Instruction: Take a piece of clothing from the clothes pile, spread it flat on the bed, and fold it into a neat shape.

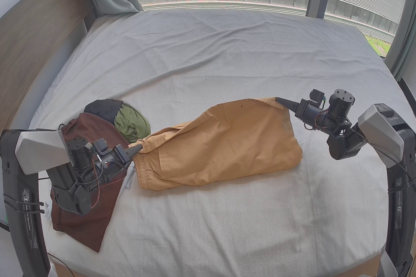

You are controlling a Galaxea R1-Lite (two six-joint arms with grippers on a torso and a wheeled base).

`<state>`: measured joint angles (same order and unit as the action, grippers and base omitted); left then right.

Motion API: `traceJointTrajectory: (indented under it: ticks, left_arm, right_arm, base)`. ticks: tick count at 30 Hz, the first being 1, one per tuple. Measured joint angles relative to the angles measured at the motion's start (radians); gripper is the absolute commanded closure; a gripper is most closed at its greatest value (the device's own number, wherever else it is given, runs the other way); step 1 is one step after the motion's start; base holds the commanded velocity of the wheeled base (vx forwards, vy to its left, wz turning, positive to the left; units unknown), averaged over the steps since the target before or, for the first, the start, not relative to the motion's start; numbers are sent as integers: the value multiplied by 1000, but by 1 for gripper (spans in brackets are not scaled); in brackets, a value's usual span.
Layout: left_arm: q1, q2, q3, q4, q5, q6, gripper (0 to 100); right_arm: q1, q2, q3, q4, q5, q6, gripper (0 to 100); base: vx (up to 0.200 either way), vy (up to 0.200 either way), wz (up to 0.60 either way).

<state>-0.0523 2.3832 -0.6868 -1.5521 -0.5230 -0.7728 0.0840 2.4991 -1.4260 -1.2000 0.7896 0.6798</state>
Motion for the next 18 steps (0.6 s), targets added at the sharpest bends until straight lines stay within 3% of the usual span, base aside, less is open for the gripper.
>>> traceJointTrajectory:
  ticks: [2, 3, 13, 14, 18]
  left_arm:
    - [1, 4, -4, 0, 9, 0, 100]
    - [1, 5, -6, 0, 13, 0, 0]
    - [13, 13, -39, -1, 34, -23, 0]
    - [16, 12, -42, 0, 36, -24, 0]
    - [21, 10, -47, -1, 37, -25, 0]
  right_arm:
    - [0, 7, -8, 4, 0, 0, 100]
    - [1, 10, -11, 11, -1, 0, 100]
    - [6, 41, -94, 47, -56, -2, 100]
    - [6, 44, -98, 58, -58, -2, 0]
    - [11, 47, -106, 74, -70, 0, 0]
  base:
    - [0, 0, 0]
    - [0, 0, 0]
    - [0, 0, 0]
    - [0, 0, 0]
    - [0, 0, 0]
